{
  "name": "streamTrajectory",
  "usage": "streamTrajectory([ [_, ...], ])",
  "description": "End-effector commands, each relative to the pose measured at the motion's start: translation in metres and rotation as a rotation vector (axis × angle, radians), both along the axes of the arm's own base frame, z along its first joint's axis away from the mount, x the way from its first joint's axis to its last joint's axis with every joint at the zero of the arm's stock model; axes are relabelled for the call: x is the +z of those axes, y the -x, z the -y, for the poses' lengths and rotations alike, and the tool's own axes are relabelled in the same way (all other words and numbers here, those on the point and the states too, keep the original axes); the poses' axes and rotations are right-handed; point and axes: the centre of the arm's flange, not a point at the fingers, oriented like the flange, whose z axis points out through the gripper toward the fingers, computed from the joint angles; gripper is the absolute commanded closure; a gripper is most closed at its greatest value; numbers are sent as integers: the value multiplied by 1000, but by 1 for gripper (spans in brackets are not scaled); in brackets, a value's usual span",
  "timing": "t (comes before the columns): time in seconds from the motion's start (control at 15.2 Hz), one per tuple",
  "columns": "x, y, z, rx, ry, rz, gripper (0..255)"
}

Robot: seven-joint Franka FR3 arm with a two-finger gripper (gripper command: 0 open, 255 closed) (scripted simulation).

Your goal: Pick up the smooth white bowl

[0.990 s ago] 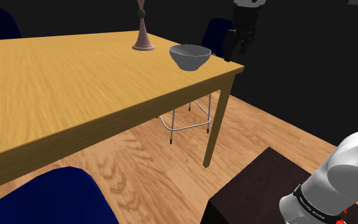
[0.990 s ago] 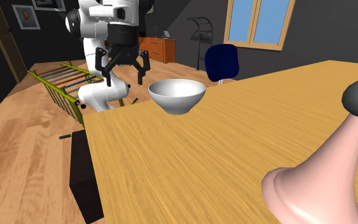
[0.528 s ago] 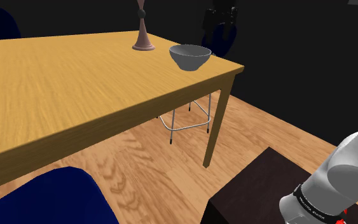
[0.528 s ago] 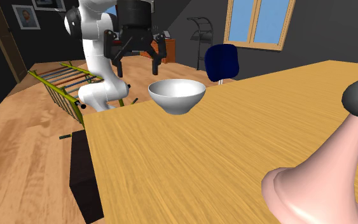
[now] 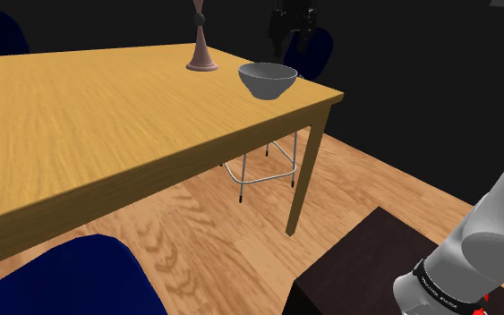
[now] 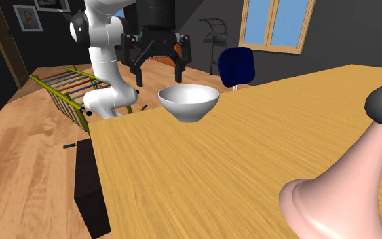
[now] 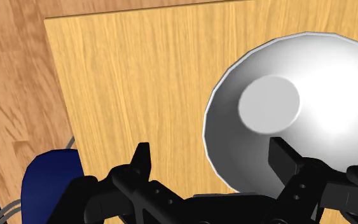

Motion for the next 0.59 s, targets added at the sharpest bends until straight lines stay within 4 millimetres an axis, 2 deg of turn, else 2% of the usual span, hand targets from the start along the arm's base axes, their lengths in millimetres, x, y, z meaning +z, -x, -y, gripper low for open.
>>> streamTrajectory([
  [0.0,-12,-2,0,0,0,0,0],
  [0.2,-20,-2,0,0,0,0,0],
  [0.26,-19,-1,0,0,0,0,255],
  [0.53,-19,-1,0,0,0,0,255],
])
